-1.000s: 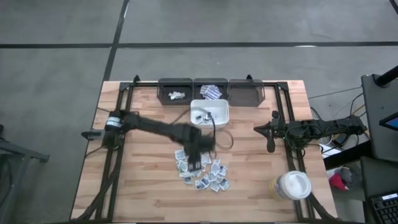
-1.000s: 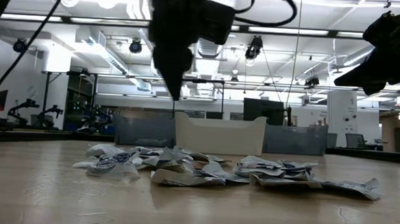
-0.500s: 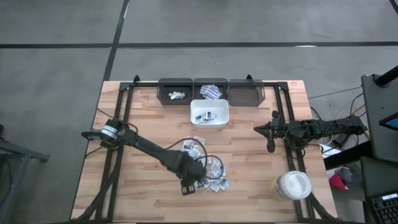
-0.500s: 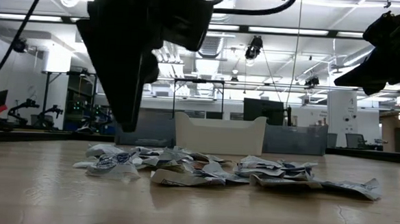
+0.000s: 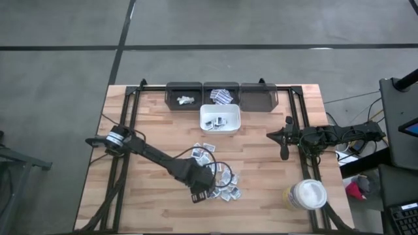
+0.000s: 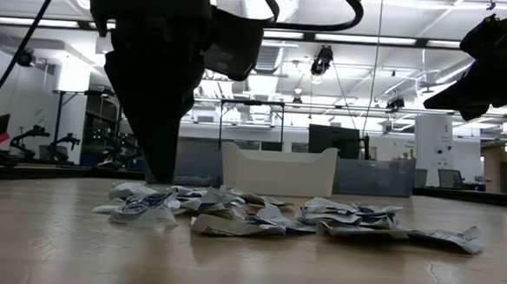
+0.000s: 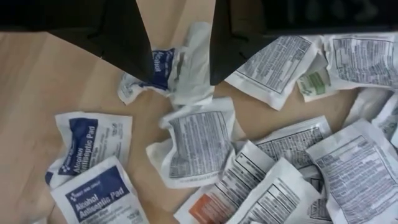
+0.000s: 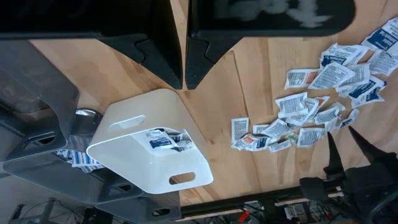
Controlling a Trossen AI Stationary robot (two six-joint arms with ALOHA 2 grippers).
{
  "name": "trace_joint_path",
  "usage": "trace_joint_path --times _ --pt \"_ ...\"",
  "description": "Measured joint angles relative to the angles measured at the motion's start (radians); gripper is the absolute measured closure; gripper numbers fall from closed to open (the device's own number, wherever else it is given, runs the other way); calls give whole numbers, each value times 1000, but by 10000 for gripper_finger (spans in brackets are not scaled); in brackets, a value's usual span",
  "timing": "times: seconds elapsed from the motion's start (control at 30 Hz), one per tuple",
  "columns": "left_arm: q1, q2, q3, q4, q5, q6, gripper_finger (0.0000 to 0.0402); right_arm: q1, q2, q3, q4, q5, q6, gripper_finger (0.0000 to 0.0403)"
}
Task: Pick & Place First Aid Supplies
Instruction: Put the blue alcohol pad into the white bin
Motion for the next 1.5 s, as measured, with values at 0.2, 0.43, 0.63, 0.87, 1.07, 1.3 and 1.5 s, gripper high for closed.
trace_joint_path --times 0.2,0.43,0.63,0.87,1.07,1.3,1.5 --pt "0 0 0 19 0 0 253 0 0 0 0 0 0 385" --pt "0 0 -18 34 1 0 255 0 0 0 0 0 0 385" --pt "0 0 -64 99 35 -34 255 0 0 0 0 0 0 385" --pt "0 0 -64 104 38 -35 265 0 0 0 0 0 0 385" --pt "0 2 -64 123 38 -36 326 0 0 0 0 0 0 385" --pt "-1 2 -64 144 39 -42 396 0 0 0 0 0 0 385" --pt "-4 2 -64 148 62 -38 401 0 0 0 0 0 0 385"
